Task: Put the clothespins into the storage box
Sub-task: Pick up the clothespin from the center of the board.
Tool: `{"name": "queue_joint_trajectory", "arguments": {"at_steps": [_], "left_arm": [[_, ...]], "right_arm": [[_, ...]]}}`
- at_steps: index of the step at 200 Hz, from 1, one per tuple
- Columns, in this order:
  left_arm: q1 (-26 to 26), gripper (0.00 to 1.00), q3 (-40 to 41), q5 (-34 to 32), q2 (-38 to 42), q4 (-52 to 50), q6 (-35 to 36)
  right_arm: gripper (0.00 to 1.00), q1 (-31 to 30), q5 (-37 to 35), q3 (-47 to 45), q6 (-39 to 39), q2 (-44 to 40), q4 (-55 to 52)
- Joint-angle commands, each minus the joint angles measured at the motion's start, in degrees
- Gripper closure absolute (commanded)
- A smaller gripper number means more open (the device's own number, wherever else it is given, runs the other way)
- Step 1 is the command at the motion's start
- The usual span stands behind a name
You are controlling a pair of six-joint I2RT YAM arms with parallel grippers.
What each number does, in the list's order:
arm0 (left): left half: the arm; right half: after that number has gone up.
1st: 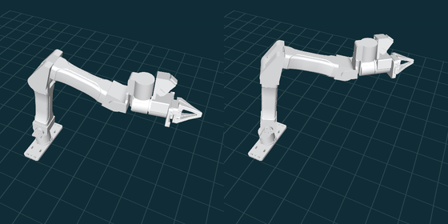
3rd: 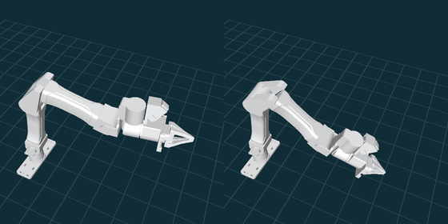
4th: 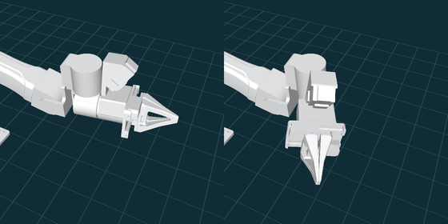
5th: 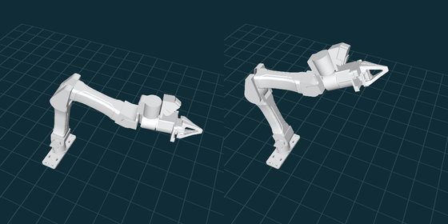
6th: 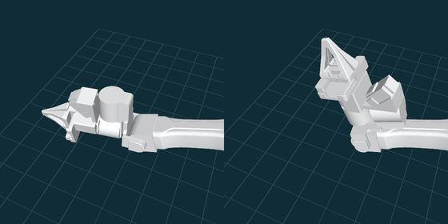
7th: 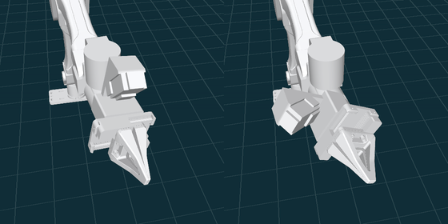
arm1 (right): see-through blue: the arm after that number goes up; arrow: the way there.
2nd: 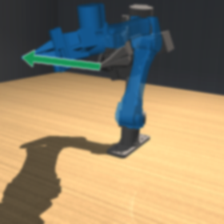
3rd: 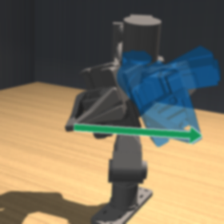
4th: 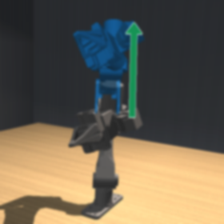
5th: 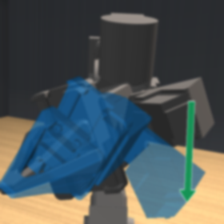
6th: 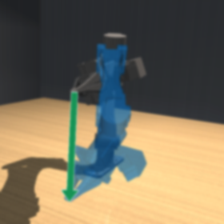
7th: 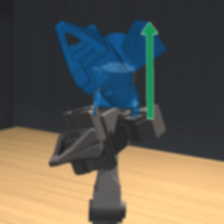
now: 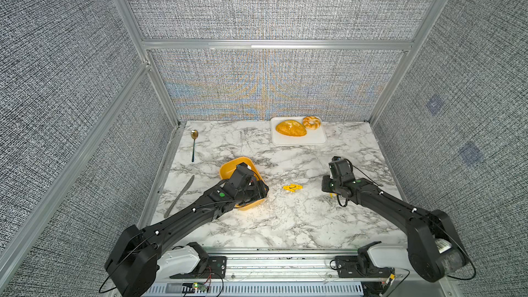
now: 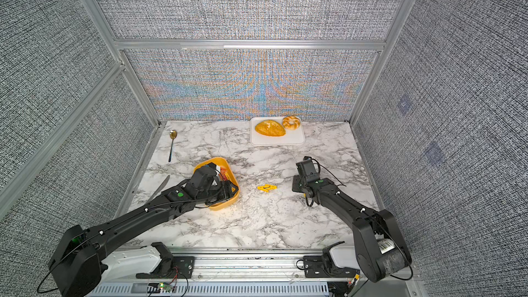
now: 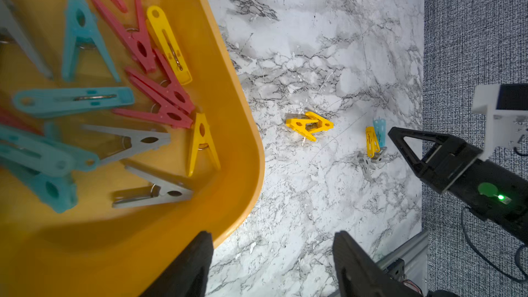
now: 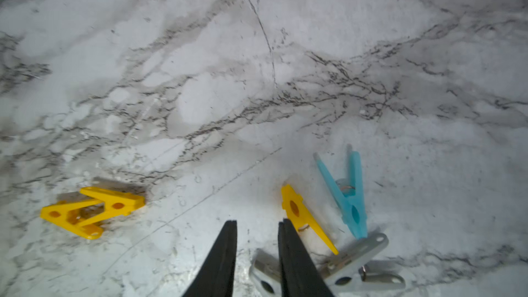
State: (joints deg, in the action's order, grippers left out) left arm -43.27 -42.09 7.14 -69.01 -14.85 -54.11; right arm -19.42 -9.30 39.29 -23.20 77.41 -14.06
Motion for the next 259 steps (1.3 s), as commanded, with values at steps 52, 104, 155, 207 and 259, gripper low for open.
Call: {"name": "queue_joint_trajectory", "arguments": {"at_steps": [52,104,155,207,259], "left_arm": [[-0.59,0.29,0.82,0.69,-0.68,3.86,-0.2],[-0.59,0.28,1.56,1.03,-0.6,4.52,-0.34],[-0.59,0.28,1.92,1.3,-0.74,4.79,-0.48],[-0.59,0.29,1.51,1.74,-1.56,5.27,-0.56],[-0.59,0.29,1.63,1.91,-1.52,5.63,-0.56]], "right_arm": [[0.68,1.22,-3.74,2.72,4.63,6.79,-0.51],[0.67,2.81,-4.12,5.96,6.37,11.63,-1.21],[0.65,3.4,-1.08,6.15,6.76,13.55,-0.93],[0.6,3.37,1.47,5.65,6.02,13.55,-1.49],[0.62,3.38,2.21,4.35,5.18,12.41,-2.76]]}}
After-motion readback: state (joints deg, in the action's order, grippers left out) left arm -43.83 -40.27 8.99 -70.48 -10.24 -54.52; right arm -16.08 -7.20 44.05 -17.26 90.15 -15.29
